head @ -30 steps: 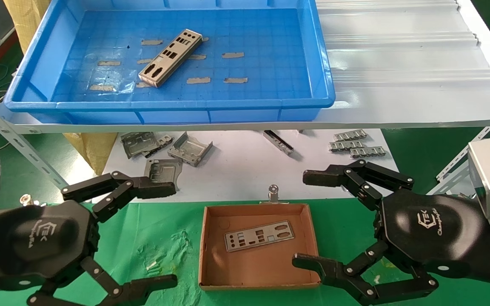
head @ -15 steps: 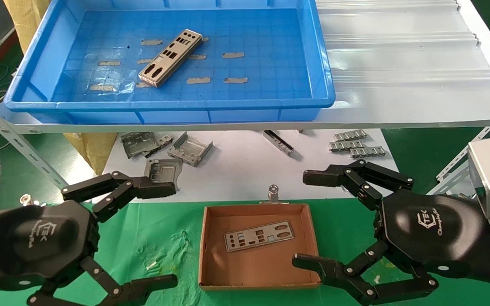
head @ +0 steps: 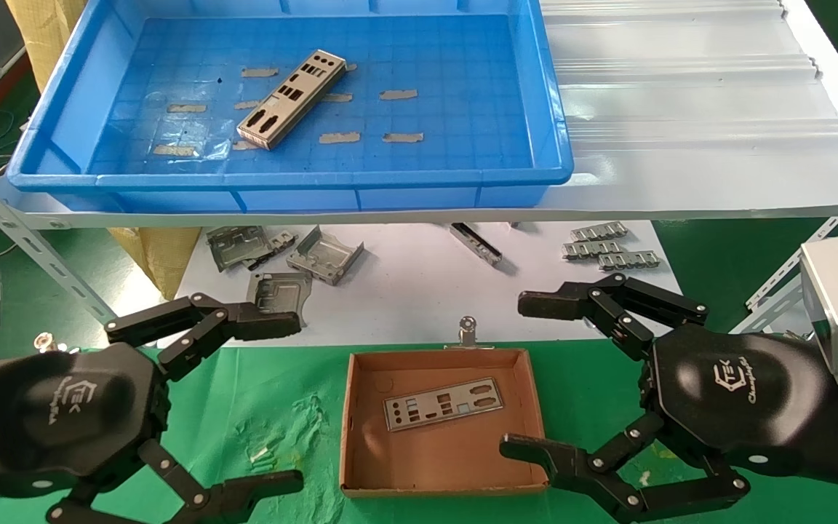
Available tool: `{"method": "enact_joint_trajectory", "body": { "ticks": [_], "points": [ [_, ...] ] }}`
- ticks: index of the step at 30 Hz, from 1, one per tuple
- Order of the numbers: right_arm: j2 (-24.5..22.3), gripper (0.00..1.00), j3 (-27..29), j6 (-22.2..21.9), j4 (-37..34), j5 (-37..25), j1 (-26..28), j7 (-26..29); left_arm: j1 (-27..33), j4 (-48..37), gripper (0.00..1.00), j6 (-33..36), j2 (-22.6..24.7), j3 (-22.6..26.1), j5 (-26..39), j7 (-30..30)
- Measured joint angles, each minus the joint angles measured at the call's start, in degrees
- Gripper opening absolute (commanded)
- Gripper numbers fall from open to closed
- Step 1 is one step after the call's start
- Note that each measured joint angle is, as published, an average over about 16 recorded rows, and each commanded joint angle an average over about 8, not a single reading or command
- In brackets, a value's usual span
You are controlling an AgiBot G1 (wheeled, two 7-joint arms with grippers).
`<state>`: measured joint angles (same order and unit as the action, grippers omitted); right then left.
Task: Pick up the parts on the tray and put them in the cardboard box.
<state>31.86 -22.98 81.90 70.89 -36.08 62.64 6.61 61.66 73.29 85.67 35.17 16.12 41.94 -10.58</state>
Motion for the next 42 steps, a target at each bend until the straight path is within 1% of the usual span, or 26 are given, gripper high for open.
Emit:
{"method": "enact_joint_trajectory", "body": {
  "ticks": [42],
  "points": [
    [0.0, 1.0, 0.0, 0.0, 0.0, 0.0, 0.0, 0.0, 0.0, 0.0, 1.0, 0.0, 0.0, 0.0, 0.0, 0.0]
  ]
}}
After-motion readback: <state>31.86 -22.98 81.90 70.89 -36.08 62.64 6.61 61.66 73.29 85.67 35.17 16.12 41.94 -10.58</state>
